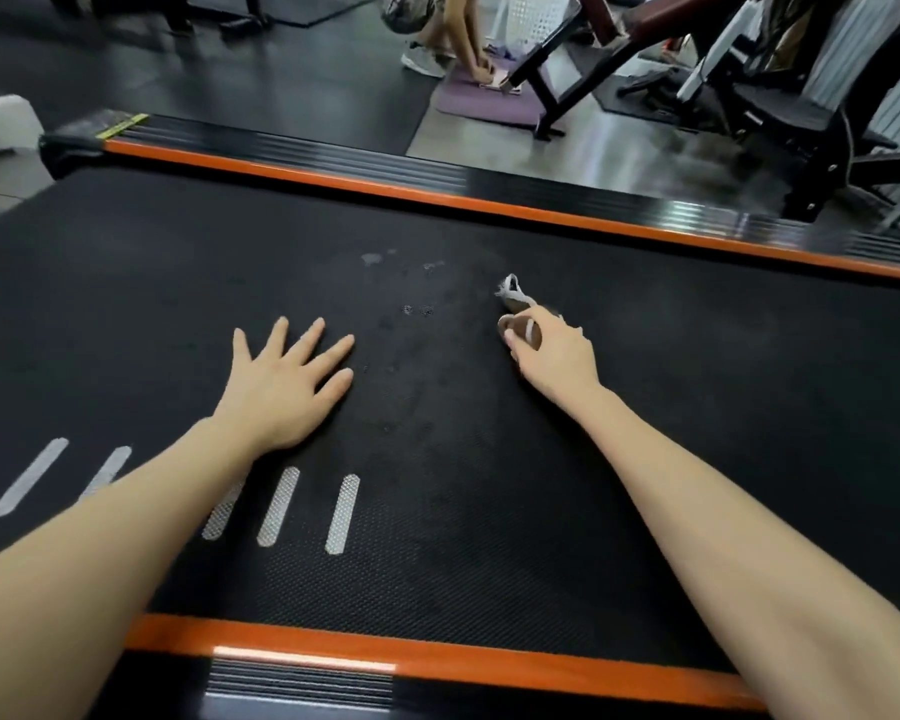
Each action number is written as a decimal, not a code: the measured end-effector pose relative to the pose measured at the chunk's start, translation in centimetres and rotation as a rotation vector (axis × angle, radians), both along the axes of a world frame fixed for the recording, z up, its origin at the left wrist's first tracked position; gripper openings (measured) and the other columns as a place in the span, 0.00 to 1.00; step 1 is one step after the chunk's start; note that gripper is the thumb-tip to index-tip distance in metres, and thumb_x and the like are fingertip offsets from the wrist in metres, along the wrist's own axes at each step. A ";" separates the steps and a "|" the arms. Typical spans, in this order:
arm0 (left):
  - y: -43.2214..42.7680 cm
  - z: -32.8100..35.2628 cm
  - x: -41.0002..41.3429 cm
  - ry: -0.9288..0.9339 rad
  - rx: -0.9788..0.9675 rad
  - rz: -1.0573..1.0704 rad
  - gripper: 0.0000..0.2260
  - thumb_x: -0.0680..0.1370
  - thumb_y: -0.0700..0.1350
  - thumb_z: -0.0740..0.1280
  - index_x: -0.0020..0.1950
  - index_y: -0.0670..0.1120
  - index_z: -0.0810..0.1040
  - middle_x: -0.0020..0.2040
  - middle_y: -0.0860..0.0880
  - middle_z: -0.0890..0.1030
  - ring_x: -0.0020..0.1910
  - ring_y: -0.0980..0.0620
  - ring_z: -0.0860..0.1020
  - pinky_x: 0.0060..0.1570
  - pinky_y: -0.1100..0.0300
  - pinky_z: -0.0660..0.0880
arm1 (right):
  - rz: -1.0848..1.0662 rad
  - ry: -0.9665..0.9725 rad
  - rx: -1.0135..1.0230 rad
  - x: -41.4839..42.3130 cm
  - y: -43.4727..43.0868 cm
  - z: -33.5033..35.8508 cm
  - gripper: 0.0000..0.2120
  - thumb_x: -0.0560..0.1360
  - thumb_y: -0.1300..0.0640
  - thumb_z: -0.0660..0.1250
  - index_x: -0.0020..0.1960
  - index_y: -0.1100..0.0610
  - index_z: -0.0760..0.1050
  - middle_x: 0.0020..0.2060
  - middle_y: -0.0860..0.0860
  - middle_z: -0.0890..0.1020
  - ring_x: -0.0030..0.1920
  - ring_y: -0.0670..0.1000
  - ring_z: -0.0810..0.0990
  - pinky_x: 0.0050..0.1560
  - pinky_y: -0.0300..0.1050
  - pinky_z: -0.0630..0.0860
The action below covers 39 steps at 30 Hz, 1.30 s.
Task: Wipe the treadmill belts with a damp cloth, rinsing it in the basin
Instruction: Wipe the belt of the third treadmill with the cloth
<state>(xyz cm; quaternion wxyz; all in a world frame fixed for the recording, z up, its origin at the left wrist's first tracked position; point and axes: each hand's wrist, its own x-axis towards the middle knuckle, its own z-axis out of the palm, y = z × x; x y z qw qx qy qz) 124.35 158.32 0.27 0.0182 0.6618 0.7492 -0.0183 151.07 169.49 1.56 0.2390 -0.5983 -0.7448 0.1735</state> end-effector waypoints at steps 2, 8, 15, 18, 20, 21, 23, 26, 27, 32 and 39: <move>-0.1 -0.8 -0.3 -0.047 0.007 -0.005 0.26 0.78 0.63 0.39 0.76 0.63 0.45 0.79 0.53 0.46 0.77 0.44 0.43 0.71 0.37 0.42 | 0.038 0.001 -0.030 0.0 -4.0 0.4 0.10 0.77 0.50 0.63 0.58 0.48 0.75 0.57 0.49 0.79 0.65 0.57 0.71 0.74 0.54 0.51; -0.4 -0.8 -0.4 -0.098 0.078 -0.044 0.25 0.80 0.62 0.40 0.77 0.60 0.46 0.79 0.51 0.47 0.77 0.41 0.43 0.71 0.36 0.41 | 0.340 -0.006 -0.071 1.3 -18.3 0.3 0.17 0.72 0.39 0.61 0.59 0.39 0.73 0.68 0.40 0.68 0.72 0.41 0.61 0.74 0.42 0.48; -0.3 -1.3 -0.5 -0.113 0.115 -0.061 0.25 0.80 0.61 0.41 0.77 0.59 0.47 0.79 0.50 0.47 0.77 0.40 0.42 0.70 0.35 0.40 | -0.018 -0.115 -0.036 -5.2 -6.9 0.8 0.13 0.76 0.48 0.65 0.59 0.52 0.74 0.61 0.51 0.77 0.70 0.58 0.67 0.72 0.55 0.57; -0.3 -1.4 -0.7 -0.130 0.115 -0.067 0.25 0.80 0.62 0.41 0.77 0.59 0.48 0.79 0.50 0.48 0.77 0.40 0.43 0.70 0.35 0.40 | -0.082 -0.067 -0.051 -7.2 -5.9 1.1 0.11 0.77 0.47 0.64 0.56 0.50 0.73 0.54 0.52 0.80 0.64 0.59 0.72 0.67 0.56 0.64; -0.3 -1.4 -0.8 -0.132 0.121 -0.076 0.25 0.80 0.62 0.41 0.77 0.59 0.48 0.79 0.50 0.48 0.77 0.40 0.43 0.70 0.35 0.40 | 0.000 -0.063 -0.068 -6.3 -10.2 1.3 0.11 0.76 0.47 0.64 0.56 0.49 0.74 0.49 0.47 0.79 0.60 0.57 0.75 0.67 0.53 0.65; -0.3 -1.5 -0.8 -0.131 0.127 -0.074 0.25 0.80 0.62 0.41 0.77 0.59 0.48 0.79 0.50 0.48 0.77 0.40 0.43 0.70 0.35 0.40 | 0.090 -0.067 -0.065 -5.5 -13.1 1.4 0.11 0.76 0.46 0.65 0.56 0.49 0.75 0.49 0.45 0.78 0.59 0.53 0.75 0.68 0.52 0.64; -0.3 -1.5 -0.8 -0.133 0.135 -0.073 0.25 0.80 0.62 0.41 0.77 0.59 0.49 0.79 0.50 0.48 0.77 0.40 0.44 0.70 0.35 0.40 | 0.304 -0.062 -0.060 -3.6 -18.4 1.2 0.16 0.73 0.42 0.64 0.56 0.49 0.76 0.55 0.42 0.79 0.62 0.44 0.74 0.73 0.51 0.59; -0.2 -1.3 -0.8 -0.136 0.115 -0.066 0.26 0.80 0.63 0.41 0.77 0.60 0.48 0.79 0.50 0.48 0.77 0.41 0.43 0.71 0.35 0.40 | 0.468 -0.081 -0.029 -2.7 -18.3 0.7 0.16 0.73 0.42 0.63 0.57 0.48 0.75 0.55 0.38 0.77 0.66 0.40 0.69 0.73 0.48 0.54; -0.2 -1.3 -0.8 -0.135 0.108 -0.063 0.25 0.80 0.63 0.41 0.77 0.60 0.48 0.79 0.50 0.47 0.77 0.41 0.43 0.71 0.35 0.40 | 0.457 -0.090 -0.002 -3.2 -16.9 0.4 0.15 0.73 0.44 0.65 0.57 0.50 0.75 0.55 0.40 0.78 0.67 0.43 0.68 0.73 0.51 0.55; -0.2 -1.5 -0.8 -0.118 0.104 -0.047 0.25 0.79 0.63 0.40 0.77 0.61 0.47 0.79 0.52 0.47 0.77 0.43 0.42 0.72 0.37 0.39 | 0.123 -0.091 0.036 -7.5 -8.3 -0.5 0.14 0.76 0.47 0.65 0.59 0.52 0.73 0.66 0.48 0.74 0.72 0.54 0.63 0.73 0.54 0.54; -0.2 -0.7 -0.8 -0.144 0.073 -0.038 0.25 0.79 0.63 0.41 0.76 0.62 0.49 0.79 0.53 0.48 0.77 0.45 0.43 0.72 0.39 0.40 | -0.108 0.020 0.207 -6.3 -10.0 4.5 0.18 0.77 0.42 0.59 0.63 0.49 0.71 0.62 0.46 0.76 0.62 0.50 0.75 0.56 0.45 0.70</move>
